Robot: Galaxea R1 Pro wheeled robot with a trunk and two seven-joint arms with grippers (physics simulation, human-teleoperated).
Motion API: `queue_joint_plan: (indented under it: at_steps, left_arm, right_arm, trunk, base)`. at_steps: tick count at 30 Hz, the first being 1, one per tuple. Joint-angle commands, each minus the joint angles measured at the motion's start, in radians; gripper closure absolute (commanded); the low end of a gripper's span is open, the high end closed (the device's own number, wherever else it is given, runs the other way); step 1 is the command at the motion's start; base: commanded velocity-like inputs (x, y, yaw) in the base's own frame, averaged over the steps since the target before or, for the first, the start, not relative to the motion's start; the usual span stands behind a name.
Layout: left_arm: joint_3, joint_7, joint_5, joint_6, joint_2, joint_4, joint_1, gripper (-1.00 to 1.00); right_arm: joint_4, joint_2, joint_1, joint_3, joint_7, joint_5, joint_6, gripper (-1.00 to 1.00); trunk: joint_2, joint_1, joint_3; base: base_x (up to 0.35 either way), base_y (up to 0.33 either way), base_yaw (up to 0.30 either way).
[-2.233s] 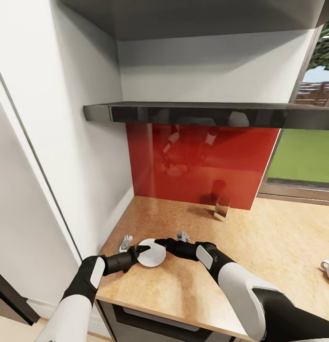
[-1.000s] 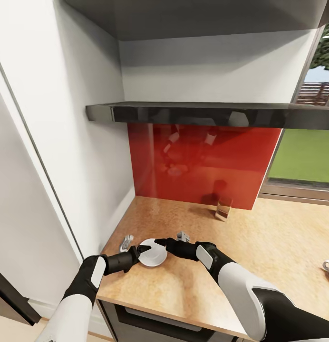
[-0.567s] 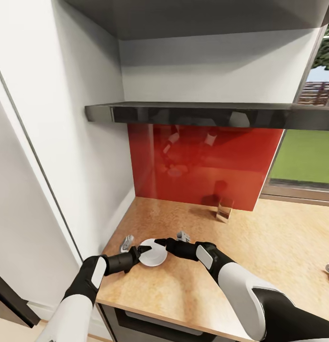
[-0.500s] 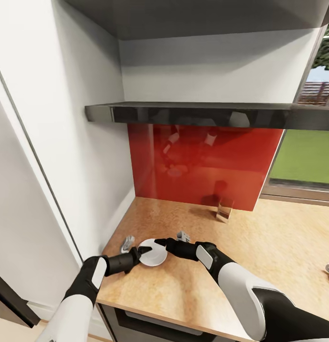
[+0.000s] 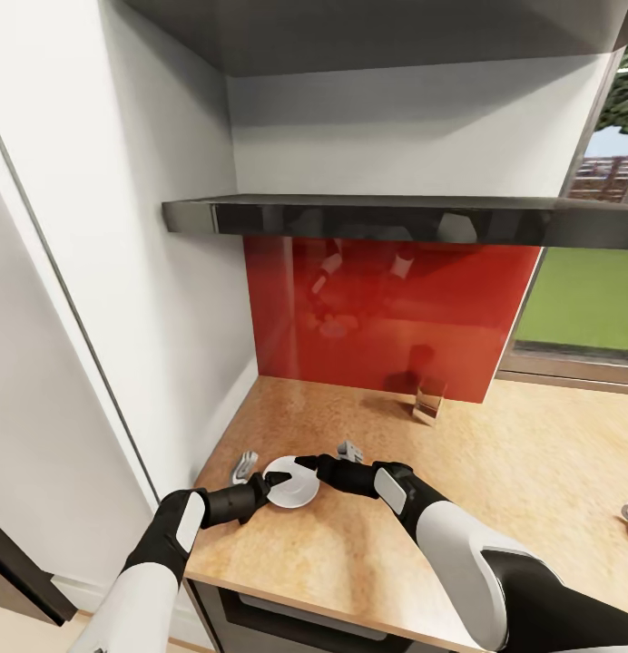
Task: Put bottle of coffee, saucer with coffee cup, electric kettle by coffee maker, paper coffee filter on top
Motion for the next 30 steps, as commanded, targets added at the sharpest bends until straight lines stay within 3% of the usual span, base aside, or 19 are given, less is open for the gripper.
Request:
queue_joint_plan:
  at_steps: [1,11,13,14,16,19,30]
  left_arm:
    - [0.005,0.001,-0.002,0.008,-0.001,0.0,-0.001,-1.0]
    - [0.006,0.003,0.001,-0.007,-0.001,0.001,-0.001,-1.0]
    - [0.006,0.003,0.016,-0.018,-0.001,0.001,-0.001,-1.0]
    - [0.006,0.003,0.029,-0.021,-0.001,0.001,-0.001,1.0]
    - [0.006,0.004,0.058,-0.025,-0.001,0.001,-0.001,1.0]
    - [0.006,0.004,0.071,-0.032,-0.001,0.001,-0.001,1.0]
    - [0.006,0.006,0.075,-0.037,-0.001,0.001,-0.001,1.0]
  right_arm:
    - [-0.001,0.0,-0.001,-0.005,0.0,-0.006,0.01,-1.0]
    - [-0.001,0.0,-0.001,-0.005,0.0,-0.006,0.01,-1.0]
    - [-0.001,0.0,-0.001,-0.005,0.001,-0.006,0.01,-1.0]
    - [-0.001,0.0,-0.001,-0.005,0.001,-0.006,0.01,-1.0]
    - [-0.001,0.0,-0.001,-0.005,0.001,-0.006,0.01,-1.0]
    - [-0.001,0.0,-0.001,-0.005,0.001,-0.006,0.01,-1.0]
    - [-0.001,0.0,-0.001,-0.005,0.007,-0.006,0.01,-1.0]
  trunk:
    - [-0.002,0.001,-0.002]
    - [-0.002,0.001,-0.002]
    - [-0.002,0.001,-0.002]
    - [-0.002,0.001,-0.002]
    - [-0.002,0.001,-0.002]
    - [-0.002,0.001,-0.002]
    - [-0.002,0.001,-0.002]
  base:
    - [0.0,0.0,0.0]
    - [0.0,0.0,0.0]
    - [0.0,0.0,0.0]
    - [0.0,0.0,0.0]
    - [0.0,0.0,0.0]
    - [0.0,0.0,0.0]
    - [0.0,0.0,0.0]
